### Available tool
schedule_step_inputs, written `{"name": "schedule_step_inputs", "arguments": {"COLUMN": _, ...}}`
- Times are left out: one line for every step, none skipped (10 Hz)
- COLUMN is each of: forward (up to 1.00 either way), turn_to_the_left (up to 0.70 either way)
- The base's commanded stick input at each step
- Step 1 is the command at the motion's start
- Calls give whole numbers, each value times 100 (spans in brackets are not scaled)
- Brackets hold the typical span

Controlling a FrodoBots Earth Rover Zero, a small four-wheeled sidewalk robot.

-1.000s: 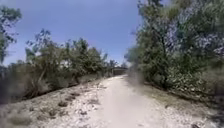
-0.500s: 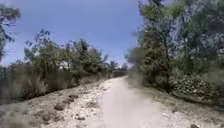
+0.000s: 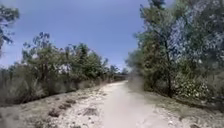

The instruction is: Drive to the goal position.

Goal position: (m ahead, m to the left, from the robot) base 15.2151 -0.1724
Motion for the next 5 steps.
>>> {"name": "schedule_step_inputs", "arguments": {"forward": 30, "turn_to_the_left": 0}}
{"name": "schedule_step_inputs", "arguments": {"forward": 30, "turn_to_the_left": 0}}
{"name": "schedule_step_inputs", "arguments": {"forward": 30, "turn_to_the_left": 0}}
{"name": "schedule_step_inputs", "arguments": {"forward": 30, "turn_to_the_left": 0}}
{"name": "schedule_step_inputs", "arguments": {"forward": 30, "turn_to_the_left": 0}}
